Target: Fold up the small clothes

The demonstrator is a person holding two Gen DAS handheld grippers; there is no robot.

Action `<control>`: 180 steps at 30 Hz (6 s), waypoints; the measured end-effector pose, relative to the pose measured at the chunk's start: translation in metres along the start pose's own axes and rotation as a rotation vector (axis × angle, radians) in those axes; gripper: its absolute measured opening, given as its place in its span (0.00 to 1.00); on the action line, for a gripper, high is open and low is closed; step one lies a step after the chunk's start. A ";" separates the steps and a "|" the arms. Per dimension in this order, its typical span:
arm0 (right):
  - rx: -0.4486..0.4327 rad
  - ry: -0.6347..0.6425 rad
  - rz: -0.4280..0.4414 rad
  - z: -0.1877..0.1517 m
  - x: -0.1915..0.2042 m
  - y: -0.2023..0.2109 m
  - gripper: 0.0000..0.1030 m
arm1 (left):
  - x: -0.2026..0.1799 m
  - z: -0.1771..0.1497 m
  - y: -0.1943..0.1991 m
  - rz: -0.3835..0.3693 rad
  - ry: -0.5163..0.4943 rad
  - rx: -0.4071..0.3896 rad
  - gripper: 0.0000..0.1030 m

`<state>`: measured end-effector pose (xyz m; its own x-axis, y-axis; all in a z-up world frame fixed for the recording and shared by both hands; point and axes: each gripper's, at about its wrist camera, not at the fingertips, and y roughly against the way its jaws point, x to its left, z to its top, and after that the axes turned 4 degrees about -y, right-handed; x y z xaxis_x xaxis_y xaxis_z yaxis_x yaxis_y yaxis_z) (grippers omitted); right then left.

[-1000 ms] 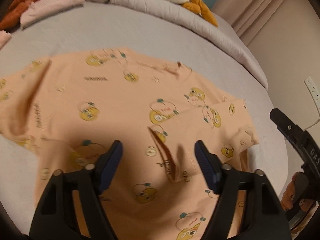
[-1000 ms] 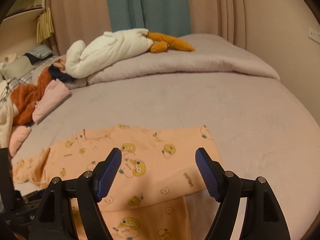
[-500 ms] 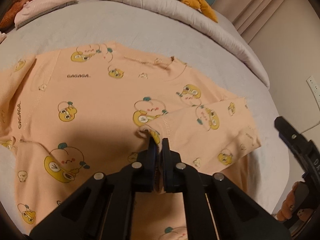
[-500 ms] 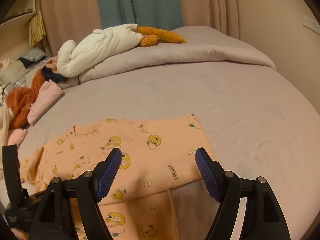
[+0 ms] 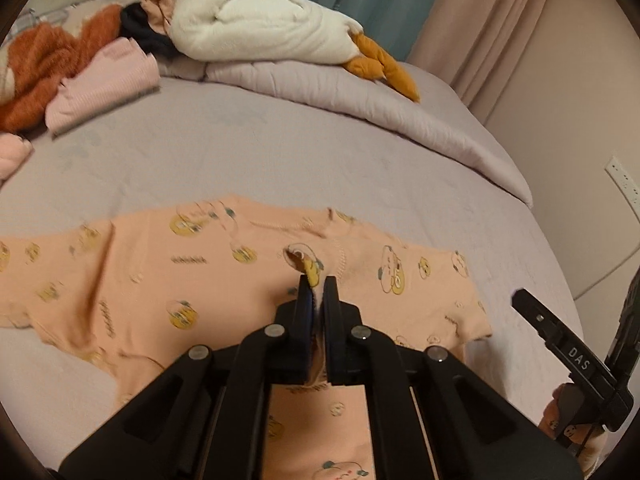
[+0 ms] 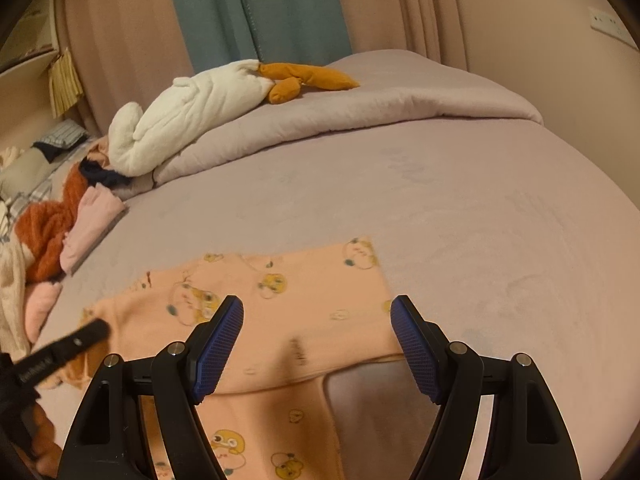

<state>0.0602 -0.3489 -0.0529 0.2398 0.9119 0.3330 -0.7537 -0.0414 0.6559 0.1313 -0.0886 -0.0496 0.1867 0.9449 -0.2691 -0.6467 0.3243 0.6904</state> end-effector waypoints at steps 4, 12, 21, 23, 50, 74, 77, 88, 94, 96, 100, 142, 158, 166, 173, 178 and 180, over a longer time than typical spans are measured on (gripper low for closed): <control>-0.006 -0.031 0.002 0.003 -0.008 0.002 0.74 | 0.009 0.008 0.010 0.027 0.010 -0.031 0.04; -0.001 -0.052 -0.005 0.002 -0.014 0.003 0.74 | 0.027 0.022 0.027 0.080 0.027 -0.075 0.04; 0.013 -0.029 0.004 0.000 -0.011 0.001 0.74 | 0.043 0.030 0.041 0.126 0.043 -0.102 0.04; 0.014 -0.032 0.005 0.001 -0.011 0.000 0.74 | 0.047 0.030 0.043 0.134 0.049 -0.103 0.04; 0.046 -0.008 0.016 -0.003 -0.005 -0.007 0.74 | 0.079 0.027 0.044 0.214 0.081 -0.075 0.04; 0.150 0.053 0.049 -0.014 0.011 -0.029 0.74 | 0.114 0.010 0.015 0.276 0.095 0.023 0.04; 0.159 0.057 0.049 -0.015 0.013 -0.032 0.74 | 0.118 0.007 0.010 0.285 0.096 0.037 0.04; 0.192 0.062 0.043 -0.018 0.014 -0.039 0.74 | 0.135 -0.005 -0.009 0.297 0.113 0.091 0.05; 0.209 0.065 0.039 -0.020 0.016 -0.043 0.74 | 0.140 -0.007 -0.017 0.305 0.113 0.110 0.05; 0.213 0.068 0.037 -0.020 0.016 -0.045 0.74 | 0.142 -0.008 -0.020 0.306 0.114 0.116 0.05; 0.221 0.071 0.034 -0.021 0.017 -0.047 0.74 | 0.144 -0.009 -0.023 0.307 0.118 0.124 0.05; 0.287 0.082 0.015 -0.030 0.023 -0.073 0.74 | 0.158 -0.015 -0.047 0.296 0.145 0.163 0.09; 0.269 0.108 -0.014 -0.035 0.027 -0.070 0.74 | 0.149 -0.015 0.041 0.286 0.157 0.027 0.67; 0.225 0.098 0.019 -0.037 0.026 -0.034 0.74 | 0.208 -0.042 0.113 0.418 0.300 -0.033 0.71; 0.181 0.095 0.089 -0.033 0.042 0.007 0.74 | 0.277 -0.072 0.157 0.497 0.477 -0.088 0.71; 0.150 0.081 0.086 -0.028 0.057 0.022 0.74 | 0.316 -0.087 0.159 0.475 0.571 -0.078 0.69; 0.147 0.090 0.076 -0.031 0.065 0.025 0.74 | 0.329 -0.091 0.153 0.443 0.610 -0.065 0.68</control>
<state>0.0380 -0.2781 -0.0361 0.1253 0.9363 0.3280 -0.6684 -0.1647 0.7253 0.0264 0.2679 -0.0932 -0.5311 0.7874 -0.3130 -0.6118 -0.1007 0.7846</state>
